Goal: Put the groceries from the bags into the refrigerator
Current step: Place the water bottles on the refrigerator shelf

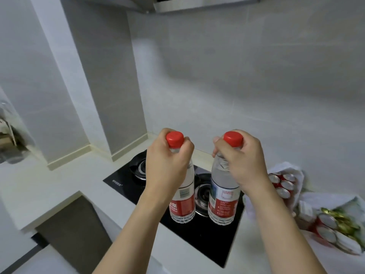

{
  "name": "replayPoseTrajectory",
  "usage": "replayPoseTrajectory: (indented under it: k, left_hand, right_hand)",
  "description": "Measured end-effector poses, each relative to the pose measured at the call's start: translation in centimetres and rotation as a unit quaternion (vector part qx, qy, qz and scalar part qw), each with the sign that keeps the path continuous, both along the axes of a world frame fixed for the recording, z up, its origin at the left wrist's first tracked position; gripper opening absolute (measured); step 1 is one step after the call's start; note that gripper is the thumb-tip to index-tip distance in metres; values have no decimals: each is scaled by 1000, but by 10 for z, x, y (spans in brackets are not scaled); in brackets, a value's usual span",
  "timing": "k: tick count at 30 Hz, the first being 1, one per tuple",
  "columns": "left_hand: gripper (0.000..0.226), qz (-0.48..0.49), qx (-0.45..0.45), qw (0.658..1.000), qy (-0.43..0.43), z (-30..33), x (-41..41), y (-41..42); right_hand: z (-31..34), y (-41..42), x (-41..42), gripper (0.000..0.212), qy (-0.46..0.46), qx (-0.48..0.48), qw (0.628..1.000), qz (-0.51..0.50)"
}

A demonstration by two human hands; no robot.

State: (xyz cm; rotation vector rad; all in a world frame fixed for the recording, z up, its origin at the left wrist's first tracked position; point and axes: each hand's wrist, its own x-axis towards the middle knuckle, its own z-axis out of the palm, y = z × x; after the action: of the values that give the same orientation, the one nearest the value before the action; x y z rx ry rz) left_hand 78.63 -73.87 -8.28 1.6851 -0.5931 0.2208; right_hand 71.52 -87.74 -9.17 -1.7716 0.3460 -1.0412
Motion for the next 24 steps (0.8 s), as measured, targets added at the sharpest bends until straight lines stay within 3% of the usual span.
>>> replayPoseTrajectory:
  k: [11, 24]
  left_hand:
    - [14, 180, 8, 984, 2, -12, 12, 70]
    - [12, 398, 36, 917, -16, -16, -51, 246]
  right_hand:
    - [-13, 46, 66, 26, 33, 2, 982, 186]
    - [-15, 231, 82, 30, 47, -3, 900, 434]
